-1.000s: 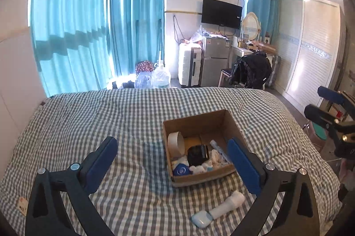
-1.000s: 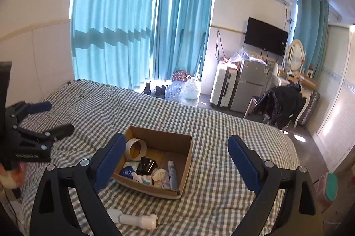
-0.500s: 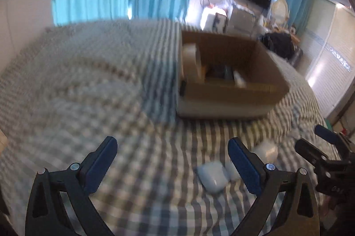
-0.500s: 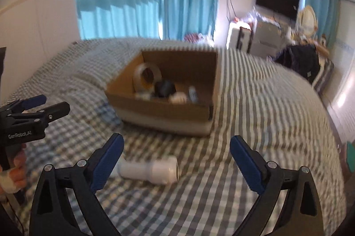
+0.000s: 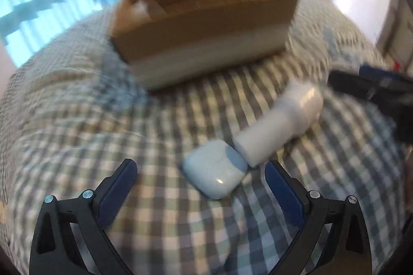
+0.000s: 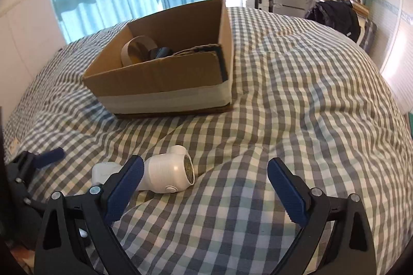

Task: Organize objects
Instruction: 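Grasp the white earbud case with the left tool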

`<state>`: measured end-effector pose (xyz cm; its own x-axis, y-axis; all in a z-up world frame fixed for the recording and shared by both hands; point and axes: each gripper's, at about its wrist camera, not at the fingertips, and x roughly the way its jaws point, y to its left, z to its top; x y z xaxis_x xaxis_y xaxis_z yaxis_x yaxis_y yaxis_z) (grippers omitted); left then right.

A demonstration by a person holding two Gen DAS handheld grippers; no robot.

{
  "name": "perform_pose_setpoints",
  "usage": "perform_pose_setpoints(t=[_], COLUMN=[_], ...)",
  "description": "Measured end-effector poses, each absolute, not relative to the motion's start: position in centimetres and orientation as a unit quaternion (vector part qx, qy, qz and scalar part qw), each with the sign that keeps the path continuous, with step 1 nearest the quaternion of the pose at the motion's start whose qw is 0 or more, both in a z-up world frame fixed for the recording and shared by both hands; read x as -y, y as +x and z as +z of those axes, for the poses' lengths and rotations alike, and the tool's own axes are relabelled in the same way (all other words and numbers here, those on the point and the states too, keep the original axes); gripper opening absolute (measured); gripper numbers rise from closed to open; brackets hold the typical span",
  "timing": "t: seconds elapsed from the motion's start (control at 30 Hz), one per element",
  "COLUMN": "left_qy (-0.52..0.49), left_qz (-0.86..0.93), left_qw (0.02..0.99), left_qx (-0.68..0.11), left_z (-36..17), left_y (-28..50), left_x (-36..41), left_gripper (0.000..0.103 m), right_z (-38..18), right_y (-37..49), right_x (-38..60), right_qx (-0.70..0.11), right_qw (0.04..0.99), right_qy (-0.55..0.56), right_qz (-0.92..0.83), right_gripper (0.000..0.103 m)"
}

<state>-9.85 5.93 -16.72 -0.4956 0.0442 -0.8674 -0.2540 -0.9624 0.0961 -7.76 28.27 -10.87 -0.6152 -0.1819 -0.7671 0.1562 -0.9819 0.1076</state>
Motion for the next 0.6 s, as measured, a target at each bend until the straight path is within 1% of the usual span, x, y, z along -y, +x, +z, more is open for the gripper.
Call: perform_pose_setpoints(t=[0.1, 0.17, 0.2, 0.23, 0.37, 0.47, 0.6], left_qy=[-0.511, -0.51, -0.511, -0.516, -0.503, -0.471, -0.434], left_qz=[0.846, 0.846, 0.844, 0.841, 0.849, 0.872, 0.899], left_qw=[0.084, 0.094, 0.1, 0.109, 0.103, 0.067, 0.014], left_qx=[-0.123, -0.127, -0.127, -0.123, -0.123, -0.112, -0.061], left_z=[-18.2, -18.4, -18.5, -18.7, -18.0, -15.8, -13.2], left_y=[-10.9, -11.2, -11.4, -11.5, -10.4, -8.8, -7.8], left_x=[-6.4, -6.8, -6.9, -7.1, -6.9, -5.7, -2.8], left_gripper=[0.097, 0.086, 0.068, 0.059, 0.059, 0.059, 0.059], right_z=[-10.5, -10.6, -10.7, -10.8, -10.8, -10.8, -11.0], right_y=[-8.0, -8.0, -8.0, -8.0, -8.0, -8.0, -8.4], right_x=[-28.4, -28.5, -28.5, -28.3, -28.1, -28.2, -27.9], right_qx=[0.029, 0.034, 0.035, 0.034, 0.032, 0.034, 0.029], right_qw=[0.094, 0.094, 0.093, 0.092, 0.092, 0.093, 0.096], right_qy=[0.433, 0.435, 0.436, 0.438, 0.438, 0.439, 0.446], right_qz=[-0.896, -0.895, -0.894, -0.893, -0.894, -0.893, -0.889], right_gripper=[0.097, 0.097, 0.097, 0.097, 0.097, 0.097, 0.097])
